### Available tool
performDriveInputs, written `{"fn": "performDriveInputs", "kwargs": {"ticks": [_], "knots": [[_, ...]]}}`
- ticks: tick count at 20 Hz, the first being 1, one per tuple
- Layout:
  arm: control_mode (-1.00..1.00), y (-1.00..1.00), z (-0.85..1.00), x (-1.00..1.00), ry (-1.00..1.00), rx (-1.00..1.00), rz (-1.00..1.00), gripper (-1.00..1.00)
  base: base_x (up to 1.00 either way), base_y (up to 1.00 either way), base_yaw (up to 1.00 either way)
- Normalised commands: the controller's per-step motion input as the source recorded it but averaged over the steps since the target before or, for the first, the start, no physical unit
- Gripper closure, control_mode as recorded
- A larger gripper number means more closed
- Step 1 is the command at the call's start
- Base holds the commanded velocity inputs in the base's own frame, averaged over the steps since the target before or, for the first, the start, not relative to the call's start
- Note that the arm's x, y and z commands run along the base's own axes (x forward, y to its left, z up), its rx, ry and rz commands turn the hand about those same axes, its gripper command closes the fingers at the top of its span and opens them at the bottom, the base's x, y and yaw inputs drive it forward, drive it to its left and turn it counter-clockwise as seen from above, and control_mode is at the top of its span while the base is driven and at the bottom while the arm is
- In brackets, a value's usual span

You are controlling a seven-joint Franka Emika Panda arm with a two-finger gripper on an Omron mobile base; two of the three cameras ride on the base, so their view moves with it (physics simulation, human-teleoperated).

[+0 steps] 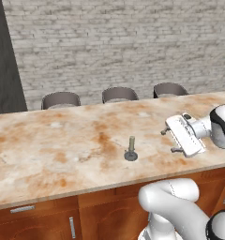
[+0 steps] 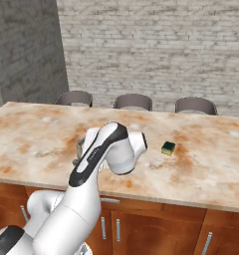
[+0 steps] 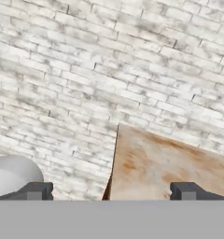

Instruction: Pick the jar and candle from the dining table and place them in the open cabinet. Close the cabinet after placing the objects.

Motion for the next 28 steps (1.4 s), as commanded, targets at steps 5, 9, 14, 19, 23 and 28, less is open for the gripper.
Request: {"fn": "performDriveInputs", "kwargs": {"ticks": [5, 9, 14, 19, 23, 28], "knots": [[-1.00, 0.16, -0.11, 0.00, 0.21, 0.09, 0.01, -1.00, 0.00, 0.00, 0.00], [-1.00, 0.21, -0.06, 0.00, 0.23, 0.00, 0.00, -1.00, 0.00, 0.00, 0.00], [-1.00, 0.22, -0.03, 0.00, 0.19, -0.01, 0.00, -1.00, 0.00, 0.00, 0.00], [-1.00, 0.18, -0.07, 0.00, 0.11, -0.04, 0.00, -1.00, 0.00, 0.00, 0.00], [-1.00, 0.19, -0.12, 0.00, 0.00, -0.15, 0.00, -1.00, 0.00, 0.00, 0.00], [-1.00, 0.03, -0.14, 0.00, 0.00, -0.21, 0.00, -1.00, 0.00, 0.00, 0.00]]}}
